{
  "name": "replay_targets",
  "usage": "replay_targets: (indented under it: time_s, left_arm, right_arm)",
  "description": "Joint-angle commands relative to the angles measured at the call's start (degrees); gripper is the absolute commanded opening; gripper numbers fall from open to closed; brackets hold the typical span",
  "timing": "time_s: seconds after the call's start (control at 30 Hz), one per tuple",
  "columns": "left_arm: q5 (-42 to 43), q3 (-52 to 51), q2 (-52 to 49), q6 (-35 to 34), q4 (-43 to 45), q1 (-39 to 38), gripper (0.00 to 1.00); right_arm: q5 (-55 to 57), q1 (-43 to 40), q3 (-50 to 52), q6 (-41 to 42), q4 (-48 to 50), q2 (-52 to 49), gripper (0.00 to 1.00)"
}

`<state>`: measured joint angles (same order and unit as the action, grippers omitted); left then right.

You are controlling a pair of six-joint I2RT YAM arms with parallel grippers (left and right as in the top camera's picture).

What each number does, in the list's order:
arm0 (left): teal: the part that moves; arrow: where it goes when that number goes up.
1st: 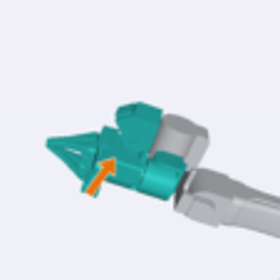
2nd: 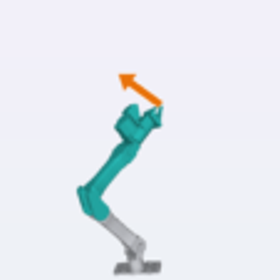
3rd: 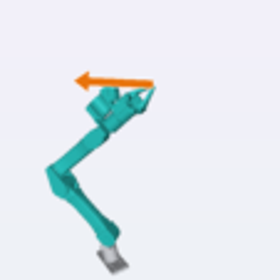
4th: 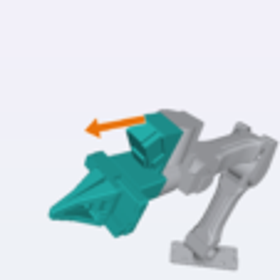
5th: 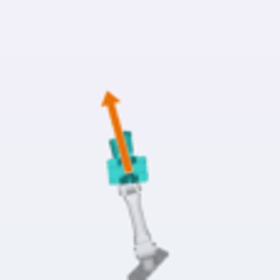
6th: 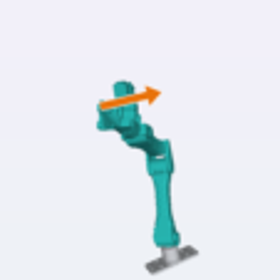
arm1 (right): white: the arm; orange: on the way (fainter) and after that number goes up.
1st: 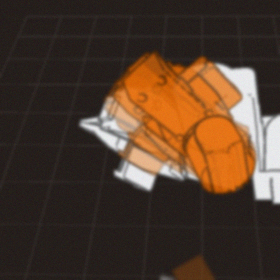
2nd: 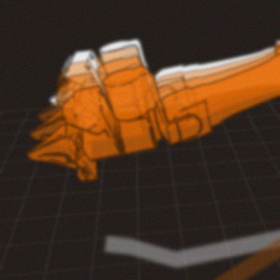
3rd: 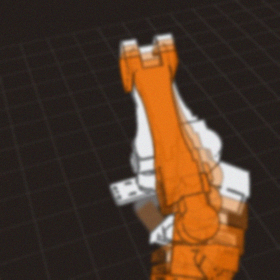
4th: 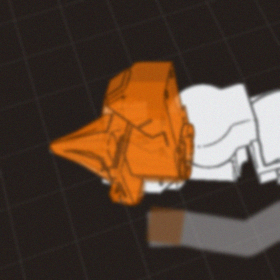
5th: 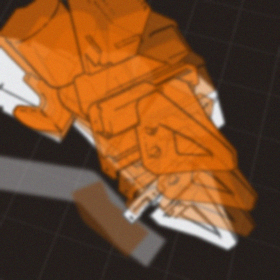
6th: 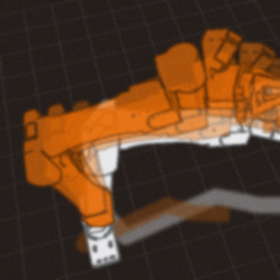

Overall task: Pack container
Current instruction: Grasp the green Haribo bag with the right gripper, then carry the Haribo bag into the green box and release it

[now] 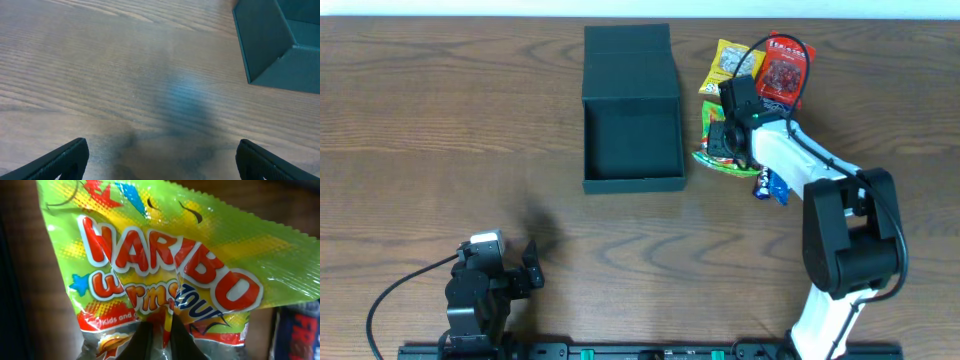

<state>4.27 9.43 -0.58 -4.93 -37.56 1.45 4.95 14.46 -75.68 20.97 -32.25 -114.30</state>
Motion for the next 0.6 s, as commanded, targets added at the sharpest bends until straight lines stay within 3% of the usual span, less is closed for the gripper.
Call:
replay_targets:
  time_s: [0.0, 0.17, 0.3, 0.57]
  left_arm:
    - [-0.4, -0.4, 0.3, -0.7, -0.3, 0.3, 0.95]
    - [-0.4, -0.4, 0.3, -0.7, -0.3, 0.3, 0.95]
    - [-0.4, -0.4, 0.3, -0.7, -0.3, 0.3, 0.95]
    - [-0.4, -0.4, 0.3, -0.7, -0.3, 0.3, 0.95]
  right_arm:
    - [-0.7, -0.2, -6.7, 0.2, -4.1, 1.0, 0.01]
    - [-0.7, 2.0, -18.9, 0.2, -12.3, 7.5, 0.02]
    - [-0.9, 9.5, -21.0, 1.2, -11.1, 12.0, 0.01]
    - [4.9, 21.7, -21.0, 12.9, -7.2, 4.9, 0.01]
